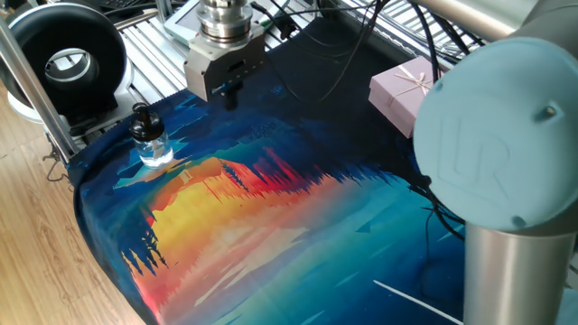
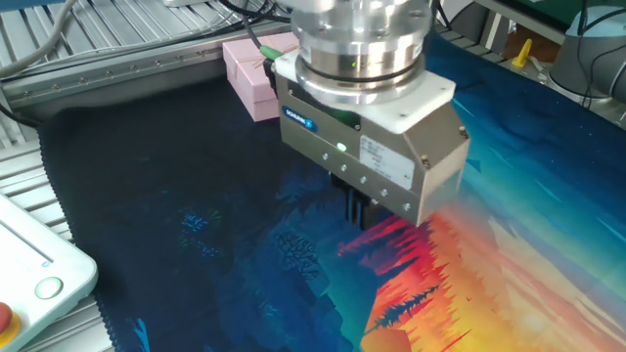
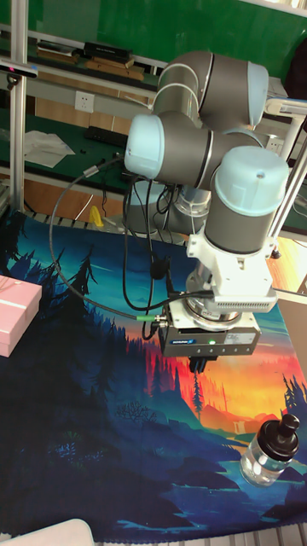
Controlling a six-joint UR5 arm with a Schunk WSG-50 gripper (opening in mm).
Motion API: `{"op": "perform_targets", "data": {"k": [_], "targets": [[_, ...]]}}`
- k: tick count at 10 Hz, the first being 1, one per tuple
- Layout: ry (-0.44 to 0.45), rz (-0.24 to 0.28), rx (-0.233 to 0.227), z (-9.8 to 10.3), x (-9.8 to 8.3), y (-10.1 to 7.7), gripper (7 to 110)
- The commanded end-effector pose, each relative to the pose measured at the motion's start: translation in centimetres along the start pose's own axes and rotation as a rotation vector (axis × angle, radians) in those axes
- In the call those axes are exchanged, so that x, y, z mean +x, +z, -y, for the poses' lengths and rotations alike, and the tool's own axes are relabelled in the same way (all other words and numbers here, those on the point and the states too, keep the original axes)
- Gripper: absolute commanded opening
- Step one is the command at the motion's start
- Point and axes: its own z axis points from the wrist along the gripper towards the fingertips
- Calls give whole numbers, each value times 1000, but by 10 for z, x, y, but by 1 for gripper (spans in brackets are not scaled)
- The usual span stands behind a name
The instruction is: Unscrew the lid from the jar
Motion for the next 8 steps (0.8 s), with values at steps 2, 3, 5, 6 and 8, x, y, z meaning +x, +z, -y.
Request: {"op": "perform_targets", "data": {"k": [2, 3, 5, 6, 8], "targets": [[8, -14, -2, 7, -7, 18, 7], [4, -21, 14, 11, -5, 18, 7], [-52, -4, 66, 24, -10, 18, 7], [-41, -5, 38, 17, -9, 18, 7], [-94, 23, 65, 23, -17, 18, 7]]}}
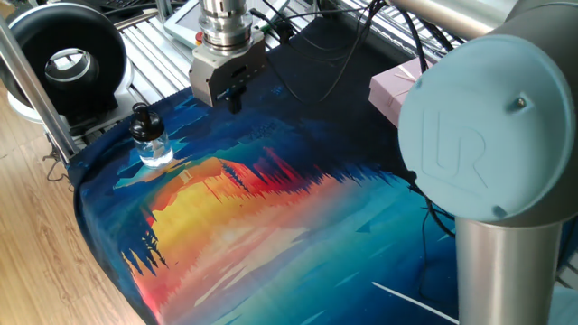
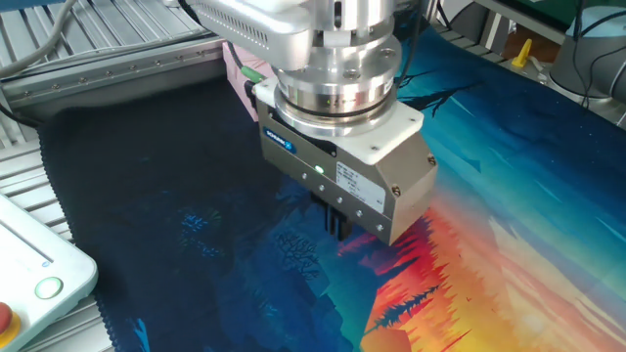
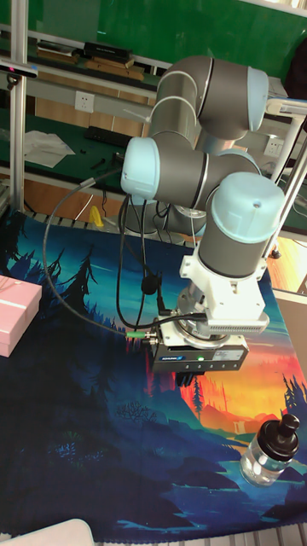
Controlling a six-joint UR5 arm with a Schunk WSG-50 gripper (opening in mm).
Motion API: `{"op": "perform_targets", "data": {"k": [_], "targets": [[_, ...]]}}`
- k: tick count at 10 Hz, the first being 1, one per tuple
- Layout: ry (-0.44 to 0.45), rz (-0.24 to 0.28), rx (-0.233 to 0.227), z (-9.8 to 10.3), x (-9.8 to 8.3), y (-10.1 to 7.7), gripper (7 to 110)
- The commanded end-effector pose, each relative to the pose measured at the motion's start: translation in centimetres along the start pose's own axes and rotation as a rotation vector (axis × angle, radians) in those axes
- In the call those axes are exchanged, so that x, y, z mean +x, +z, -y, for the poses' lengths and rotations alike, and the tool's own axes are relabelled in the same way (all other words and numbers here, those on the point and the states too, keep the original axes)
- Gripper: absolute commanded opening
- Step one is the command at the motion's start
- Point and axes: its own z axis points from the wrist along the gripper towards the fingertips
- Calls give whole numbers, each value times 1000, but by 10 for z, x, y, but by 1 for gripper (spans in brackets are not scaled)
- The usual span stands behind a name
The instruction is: Unscrew the lid from the jar
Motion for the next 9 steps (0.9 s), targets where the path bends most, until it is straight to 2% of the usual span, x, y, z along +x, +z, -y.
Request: {"op": "perform_targets", "data": {"k": [1, 3, 5, 7, 8, 9], "targets": [[-77, 46, 33, 9, -12, -1, 7], [-103, 66, 20, 5, -17, -1, 7], [-174, 75, 43, 10, -20, -1, 7], [-200, 101, 12, -6, -51, -8, 7], [-211, 112, 3, -20, -69, -21, 7], [-244, 112, -10, -34, -78, -36, 7]]}}
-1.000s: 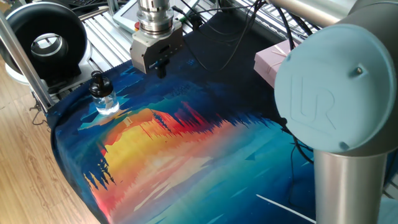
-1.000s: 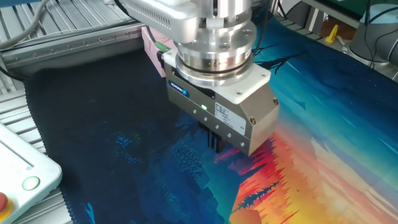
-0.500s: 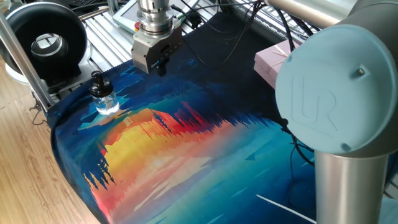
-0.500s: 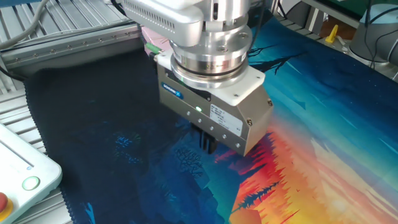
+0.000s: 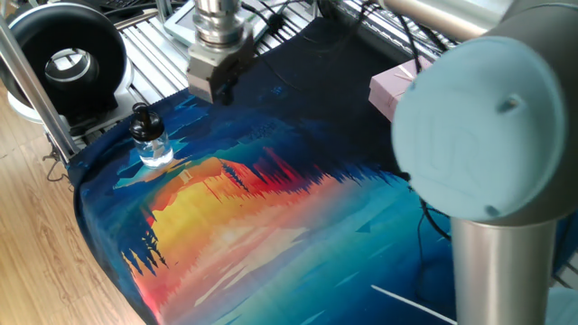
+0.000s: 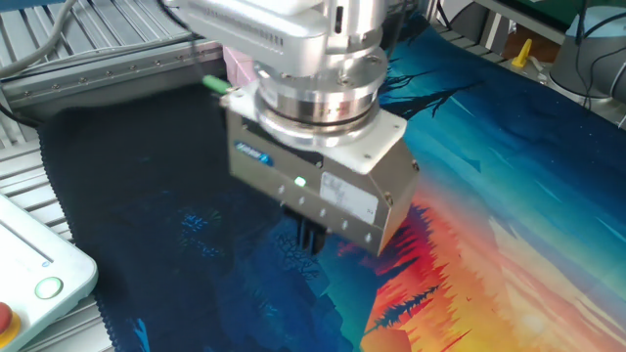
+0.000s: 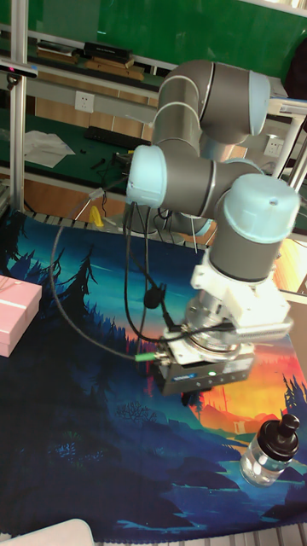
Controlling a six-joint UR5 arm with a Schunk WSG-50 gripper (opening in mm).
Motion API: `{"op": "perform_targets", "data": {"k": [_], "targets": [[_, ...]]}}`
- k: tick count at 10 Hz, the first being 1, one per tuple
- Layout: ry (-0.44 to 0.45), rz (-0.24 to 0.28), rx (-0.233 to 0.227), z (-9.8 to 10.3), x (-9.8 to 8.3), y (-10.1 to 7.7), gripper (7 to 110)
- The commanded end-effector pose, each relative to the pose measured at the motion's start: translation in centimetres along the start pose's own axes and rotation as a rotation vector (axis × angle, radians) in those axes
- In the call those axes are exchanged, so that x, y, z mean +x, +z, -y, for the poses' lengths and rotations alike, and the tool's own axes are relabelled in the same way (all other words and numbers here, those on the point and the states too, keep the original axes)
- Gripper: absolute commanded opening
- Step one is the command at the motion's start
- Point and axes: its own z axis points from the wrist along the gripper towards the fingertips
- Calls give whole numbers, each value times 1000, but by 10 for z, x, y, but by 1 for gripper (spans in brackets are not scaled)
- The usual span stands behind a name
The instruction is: Unscrew the lid from the jar
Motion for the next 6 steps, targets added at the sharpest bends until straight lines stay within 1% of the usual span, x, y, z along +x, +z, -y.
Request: {"op": "perform_targets", "data": {"k": [1, 2, 3, 4, 5, 6], "targets": [[-82, 25, -20, -26, -49, -34, 7], [-93, 39, -26, -36, -61, -40, 7], [-109, 70, -26, -45, -75, -42, 7], [-137, 99, -14, -47, -89, -39, 7], [-159, 113, -17, -47, -98, -35, 7], [-163, 108, -1, -40, -97, -33, 7]]}}
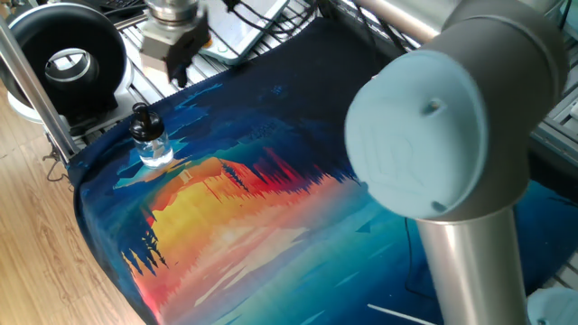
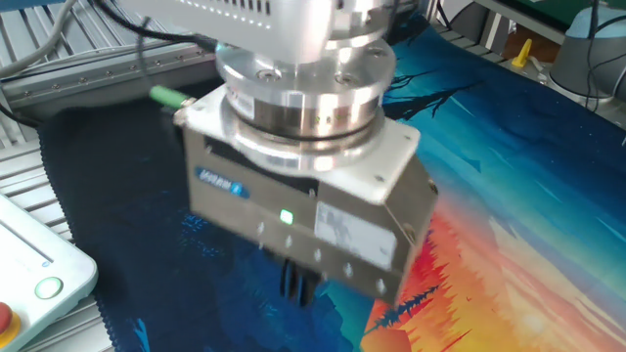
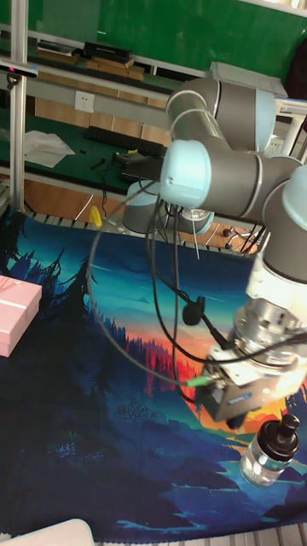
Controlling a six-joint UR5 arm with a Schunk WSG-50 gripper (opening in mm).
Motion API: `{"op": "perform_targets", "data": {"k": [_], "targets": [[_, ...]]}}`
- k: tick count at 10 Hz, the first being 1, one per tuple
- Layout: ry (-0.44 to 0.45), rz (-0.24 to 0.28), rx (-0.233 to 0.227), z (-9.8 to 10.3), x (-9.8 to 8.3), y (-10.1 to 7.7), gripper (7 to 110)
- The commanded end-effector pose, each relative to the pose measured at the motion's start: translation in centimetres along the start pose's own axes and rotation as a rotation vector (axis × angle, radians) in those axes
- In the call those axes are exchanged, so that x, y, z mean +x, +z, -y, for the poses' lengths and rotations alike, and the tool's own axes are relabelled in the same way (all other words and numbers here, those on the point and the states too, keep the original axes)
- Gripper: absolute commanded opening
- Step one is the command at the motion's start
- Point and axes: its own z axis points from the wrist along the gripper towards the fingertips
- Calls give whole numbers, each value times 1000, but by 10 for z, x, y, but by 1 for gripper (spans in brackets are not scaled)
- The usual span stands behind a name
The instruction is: Unscrew the lid from the jar
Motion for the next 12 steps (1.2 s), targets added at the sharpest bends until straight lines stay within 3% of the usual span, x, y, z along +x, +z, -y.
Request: {"op": "perform_targets", "data": {"k": [1, 4, 9, 12], "targets": [[-44, 29, 21, 3, -18, -1, 7], [-50, 21, 44, 14, -3, -10, 7], [-48, 33, 39, 23, -24, 7, 7], [-46, 33, 35, 18, -25, 5, 7]]}}
